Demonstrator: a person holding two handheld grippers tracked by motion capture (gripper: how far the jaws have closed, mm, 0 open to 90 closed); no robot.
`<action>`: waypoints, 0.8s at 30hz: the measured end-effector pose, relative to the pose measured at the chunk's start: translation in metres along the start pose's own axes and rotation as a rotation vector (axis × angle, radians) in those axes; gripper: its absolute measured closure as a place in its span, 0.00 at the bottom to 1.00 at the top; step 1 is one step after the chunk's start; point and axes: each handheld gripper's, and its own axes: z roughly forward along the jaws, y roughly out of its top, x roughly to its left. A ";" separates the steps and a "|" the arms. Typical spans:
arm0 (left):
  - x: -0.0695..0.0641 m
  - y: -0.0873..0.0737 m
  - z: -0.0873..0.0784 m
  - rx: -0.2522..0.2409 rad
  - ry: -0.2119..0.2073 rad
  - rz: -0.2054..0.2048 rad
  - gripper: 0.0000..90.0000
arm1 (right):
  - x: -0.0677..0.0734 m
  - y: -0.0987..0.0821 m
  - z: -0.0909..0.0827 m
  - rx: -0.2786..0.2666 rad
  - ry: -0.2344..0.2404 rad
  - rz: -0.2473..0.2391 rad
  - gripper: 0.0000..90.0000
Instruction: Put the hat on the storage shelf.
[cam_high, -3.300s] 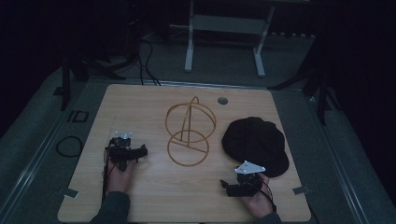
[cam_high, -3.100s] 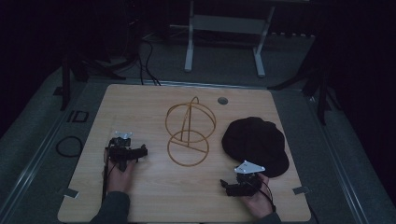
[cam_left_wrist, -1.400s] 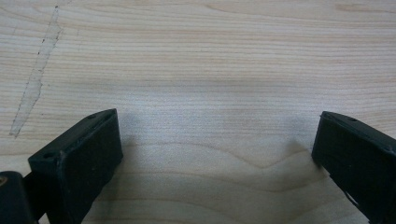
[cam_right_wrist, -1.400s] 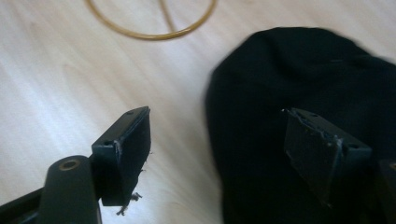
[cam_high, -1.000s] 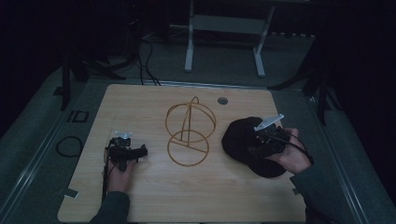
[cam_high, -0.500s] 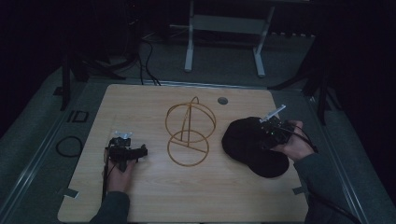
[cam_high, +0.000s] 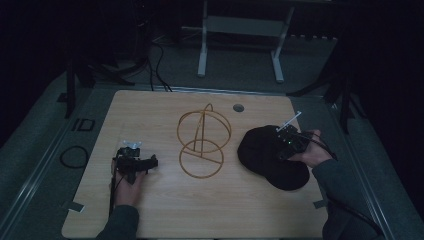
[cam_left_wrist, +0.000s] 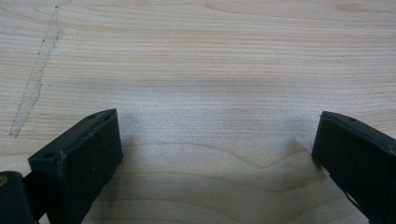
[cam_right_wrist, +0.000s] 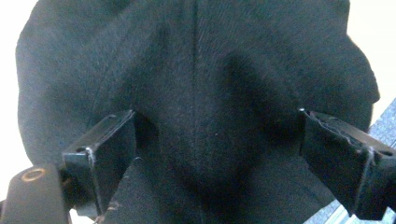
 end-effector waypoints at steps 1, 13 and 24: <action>0.000 0.000 0.000 0.000 0.000 0.000 0.01 | 0.000 -0.001 0.002 0.014 0.009 -0.004 0.12; 0.000 0.000 0.000 0.000 0.000 0.000 0.01 | -0.002 -0.005 0.014 0.090 0.080 0.006 0.49; 0.000 0.000 0.000 0.000 0.000 0.000 0.01 | -0.008 0.002 0.011 0.154 0.103 0.017 0.95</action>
